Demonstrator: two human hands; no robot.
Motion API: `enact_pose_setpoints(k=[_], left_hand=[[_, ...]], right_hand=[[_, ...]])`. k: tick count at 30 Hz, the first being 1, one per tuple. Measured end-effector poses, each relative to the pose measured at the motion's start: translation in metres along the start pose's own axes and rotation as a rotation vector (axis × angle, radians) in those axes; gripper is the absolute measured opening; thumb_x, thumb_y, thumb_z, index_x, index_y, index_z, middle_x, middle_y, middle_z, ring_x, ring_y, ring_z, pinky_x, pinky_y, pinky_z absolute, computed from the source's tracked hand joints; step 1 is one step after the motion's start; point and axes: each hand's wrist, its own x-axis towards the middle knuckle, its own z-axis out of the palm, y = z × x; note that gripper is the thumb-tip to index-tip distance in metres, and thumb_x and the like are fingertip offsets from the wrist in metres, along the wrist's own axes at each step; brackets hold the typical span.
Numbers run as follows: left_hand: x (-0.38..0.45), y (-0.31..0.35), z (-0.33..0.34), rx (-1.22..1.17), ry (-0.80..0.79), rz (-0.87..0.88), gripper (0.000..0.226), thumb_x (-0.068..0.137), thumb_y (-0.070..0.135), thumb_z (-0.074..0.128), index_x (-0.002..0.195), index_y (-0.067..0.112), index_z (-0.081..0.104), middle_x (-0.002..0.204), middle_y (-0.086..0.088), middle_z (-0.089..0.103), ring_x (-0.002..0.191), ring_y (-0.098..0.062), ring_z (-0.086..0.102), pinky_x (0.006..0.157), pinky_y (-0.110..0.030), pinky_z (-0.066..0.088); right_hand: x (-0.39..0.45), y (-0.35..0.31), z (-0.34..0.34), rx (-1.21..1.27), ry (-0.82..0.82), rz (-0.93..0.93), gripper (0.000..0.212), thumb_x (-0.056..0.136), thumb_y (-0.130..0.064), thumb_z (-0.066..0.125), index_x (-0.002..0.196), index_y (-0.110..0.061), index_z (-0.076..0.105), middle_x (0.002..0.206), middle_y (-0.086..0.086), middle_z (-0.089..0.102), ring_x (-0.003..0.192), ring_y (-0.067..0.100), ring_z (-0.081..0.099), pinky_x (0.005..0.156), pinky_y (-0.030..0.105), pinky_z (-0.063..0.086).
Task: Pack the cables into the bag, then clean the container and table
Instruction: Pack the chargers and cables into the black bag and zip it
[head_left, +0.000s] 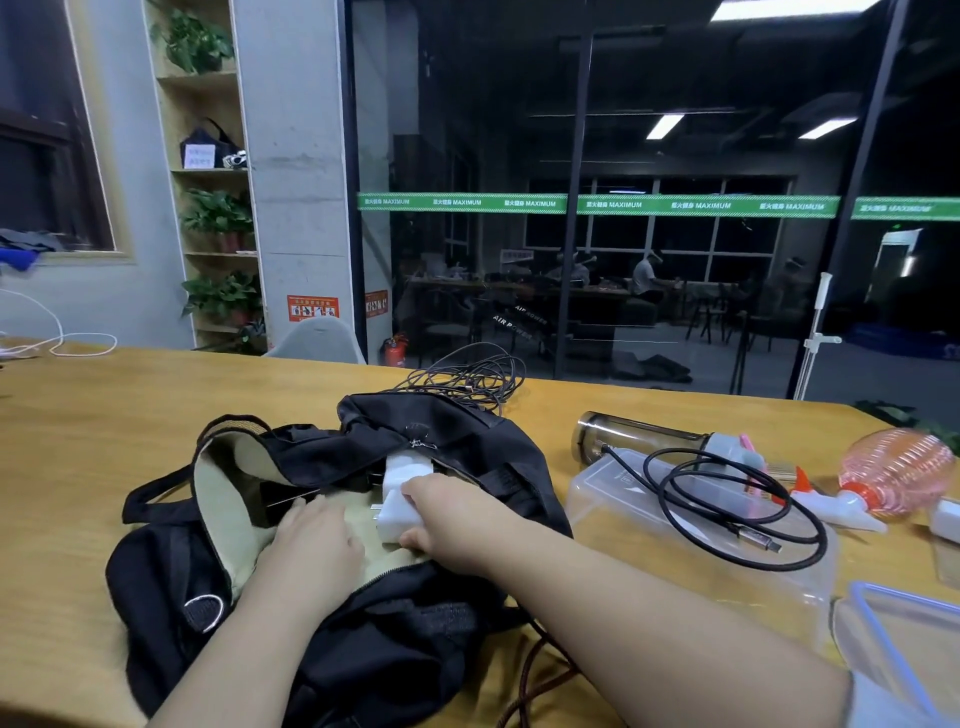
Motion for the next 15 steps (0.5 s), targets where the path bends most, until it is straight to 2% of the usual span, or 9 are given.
enact_pose_setpoints(k=[3, 5, 9, 13, 15], left_hand=[[0.0, 0.002, 0.0, 0.001, -0.059, -0.018, 0.031, 0.093, 0.022, 0.035, 0.122, 0.014, 0.046, 0.145, -0.004, 0.032, 0.143, -0.022, 0.012, 0.108, -0.038, 0.029], [0.0, 0.004, 0.0, -0.016, -0.069, -0.03, 0.028, 0.094, 0.021, 0.034, 0.118, 0.014, 0.046, 0.143, -0.004, 0.034, 0.144, -0.022, 0.009, 0.109, -0.038, 0.027], [0.001, 0.003, 0.001, -0.108, -0.055, -0.024, 0.011, 0.092, 0.02, 0.037, 0.092, 0.017, 0.047, 0.125, 0.0, 0.05, 0.143, -0.019, 0.013, 0.103, -0.034, 0.032], [-0.001, 0.002, 0.001, -0.171, -0.051, 0.098, 0.022, 0.091, 0.026, 0.04, 0.1, 0.031, 0.059, 0.111, 0.013, 0.06, 0.142, -0.017, 0.019, 0.099, -0.036, 0.037], [-0.001, 0.002, 0.001, -0.146, -0.066, 0.151, 0.025, 0.09, 0.025, 0.039, 0.098, 0.032, 0.062, 0.105, 0.016, 0.059, 0.141, -0.018, 0.022, 0.096, -0.037, 0.037]], right_hand=[[0.005, -0.001, 0.003, -0.051, -0.007, -0.003, 0.034, 0.093, -0.03, 0.056, 0.113, -0.004, 0.048, 0.12, 0.015, 0.05, 0.106, 0.035, 0.052, 0.082, 0.039, 0.042], [0.007, -0.001, 0.003, -0.077, -0.015, 0.0, 0.037, 0.093, -0.032, 0.055, 0.116, -0.004, 0.048, 0.121, 0.016, 0.048, 0.108, 0.036, 0.051, 0.086, 0.043, 0.044], [0.013, 0.0, 0.006, -0.109, 0.008, 0.002, 0.039, 0.093, -0.033, 0.056, 0.119, -0.005, 0.049, 0.122, 0.016, 0.048, 0.111, 0.035, 0.049, 0.089, 0.042, 0.042], [0.017, 0.001, 0.006, -0.098, 0.064, 0.012, 0.034, 0.093, -0.028, 0.056, 0.118, -0.007, 0.049, 0.12, 0.014, 0.045, 0.113, 0.033, 0.044, 0.087, 0.043, 0.043], [0.018, 0.003, 0.006, -0.087, 0.08, 0.039, 0.035, 0.093, -0.027, 0.056, 0.122, -0.008, 0.047, 0.122, 0.013, 0.044, 0.115, 0.031, 0.042, 0.085, 0.042, 0.043]])
